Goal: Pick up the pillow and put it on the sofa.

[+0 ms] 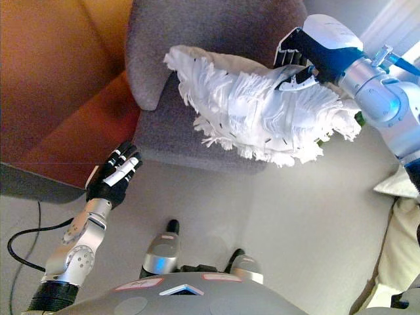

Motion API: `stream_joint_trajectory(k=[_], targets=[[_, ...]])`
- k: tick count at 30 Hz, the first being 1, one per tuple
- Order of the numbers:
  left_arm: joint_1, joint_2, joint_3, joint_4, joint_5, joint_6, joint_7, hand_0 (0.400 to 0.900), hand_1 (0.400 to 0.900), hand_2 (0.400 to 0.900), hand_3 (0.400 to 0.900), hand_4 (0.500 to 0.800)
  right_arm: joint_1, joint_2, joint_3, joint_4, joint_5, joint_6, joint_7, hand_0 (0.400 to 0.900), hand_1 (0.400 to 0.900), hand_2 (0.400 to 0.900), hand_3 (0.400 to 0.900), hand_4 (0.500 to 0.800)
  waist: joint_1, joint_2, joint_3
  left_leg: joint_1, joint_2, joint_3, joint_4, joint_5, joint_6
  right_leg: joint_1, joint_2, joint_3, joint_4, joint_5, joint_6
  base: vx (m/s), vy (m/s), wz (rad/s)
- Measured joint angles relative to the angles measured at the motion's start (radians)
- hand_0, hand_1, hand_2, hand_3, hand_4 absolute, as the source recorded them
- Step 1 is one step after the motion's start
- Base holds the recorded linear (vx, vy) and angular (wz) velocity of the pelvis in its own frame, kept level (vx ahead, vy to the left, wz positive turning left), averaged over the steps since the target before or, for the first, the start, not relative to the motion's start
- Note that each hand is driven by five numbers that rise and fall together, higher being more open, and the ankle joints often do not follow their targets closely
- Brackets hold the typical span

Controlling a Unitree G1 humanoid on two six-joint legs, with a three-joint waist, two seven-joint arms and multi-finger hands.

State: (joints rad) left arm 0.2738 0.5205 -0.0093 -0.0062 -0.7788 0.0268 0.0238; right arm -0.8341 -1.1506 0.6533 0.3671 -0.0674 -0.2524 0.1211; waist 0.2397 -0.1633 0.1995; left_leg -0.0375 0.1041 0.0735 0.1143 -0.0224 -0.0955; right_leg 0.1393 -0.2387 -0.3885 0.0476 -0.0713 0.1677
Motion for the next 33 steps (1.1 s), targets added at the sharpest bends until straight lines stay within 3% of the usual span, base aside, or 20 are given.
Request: stream_joint_trajectory(k=[2,3,5,8,12,18,24,33], targets=[[-0.001,0.027,0.001,0.0,0.0,0.0,-0.019,0.9,0.9,0.9,0.9,0.8,-0.054,0.005,0.055,0.068,0.017,0.016,0.008,0.4,0.4,0.4,0.4,0.5,0.027,-0.011,0.004,-0.01,0.001,-0.016,0.001,0.003,-0.004,0.004,0.004,-0.012,-0.004,0.001,-0.001,0.05,-0.126,0.27],[-0.002,0.039,0.001,0.0,0.0,0.002,-0.03,0.9,0.9,0.9,0.9,0.8,-0.082,0.018,0.08,0.111,0.025,0.034,0.017,0.9,0.9,0.9,0.9,0.8,0.041,-0.018,0.007,-0.016,0.002,-0.022,0.003,0.004,-0.006,0.004,0.006,-0.027,-0.004,0.002,-0.002,0.02,-0.14,0.25],[-0.007,0.054,0.004,-0.001,0.0,0.007,-0.051,0.9,0.9,0.9,0.9,0.8,-0.155,0.061,0.159,0.233,0.025,0.091,0.02,0.9,0.9,0.9,0.9,0.8,0.069,-0.032,0.014,-0.033,0.006,-0.042,0.011,0.007,-0.009,0.003,0.013,-0.044,-0.005,0.003,-0.004,-0.02,-0.156,0.2],[-0.028,0.09,0.003,-0.006,0.001,0.015,-0.072,0.9,0.9,0.9,0.9,0.8,-0.204,0.105,0.175,0.34,0.025,0.191,0.007,0.9,0.9,0.9,0.9,0.8,0.101,-0.061,0.035,-0.085,0.021,-0.073,0.033,0.012,-0.018,-0.014,0.032,-0.068,-0.012,0.008,-0.013,-0.03,-0.136,0.16],[-0.039,0.113,0.005,-0.006,0.001,0.026,-0.077,0.9,0.9,0.9,0.9,0.8,-0.302,0.123,0.175,0.425,0.025,0.249,-0.097,0.9,0.9,0.9,0.9,0.8,0.125,-0.076,0.086,-0.116,0.033,-0.095,0.056,0.015,-0.023,-0.014,0.052,-0.086,-0.031,0.019,-0.029,0.01,-0.047,0.05],[-0.058,0.119,0.006,-0.009,0.001,0.042,-0.077,0.9,0.9,0.9,0.9,0.8,-0.334,0.123,0.126,0.437,0.024,0.292,-0.216,0.9,0.9,0.9,0.9,0.8,0.147,-0.088,0.097,-0.115,0.038,-0.099,0.071,0.014,-0.025,0.0,0.06,-0.087,-0.043,0.032,-0.033,0.02,-0.021,-0.05],[-0.062,0.127,0.008,-0.013,0.001,0.043,-0.076,0.9,0.9,0.9,0.9,0.8,-0.334,0.137,0.117,0.395,0.048,0.318,-0.266,0.9,0.9,0.9,0.9,0.8,0.142,-0.087,0.098,-0.098,0.051,-0.072,0.085,0.011,-0.025,0.002,0.064,-0.056,-0.043,0.049,-0.04,0.01,0.034,-0.16],[-0.067,0.126,-0.007,-0.013,0.001,0.041,-0.075,0.9,0.9,0.9,0.9,0.8,-0.144,0.247,-0.16,0.168,0.126,0.307,-0.348,0.9,0.9,0.9,0.9,0.8,0.06,-0.072,0.099,-0.043,0.042,-0.016,0.069,0.013,-0.014,0.012,0.045,-0.001,-0.045,0.066,-0.034,-0.05,0.094,-0.2]])
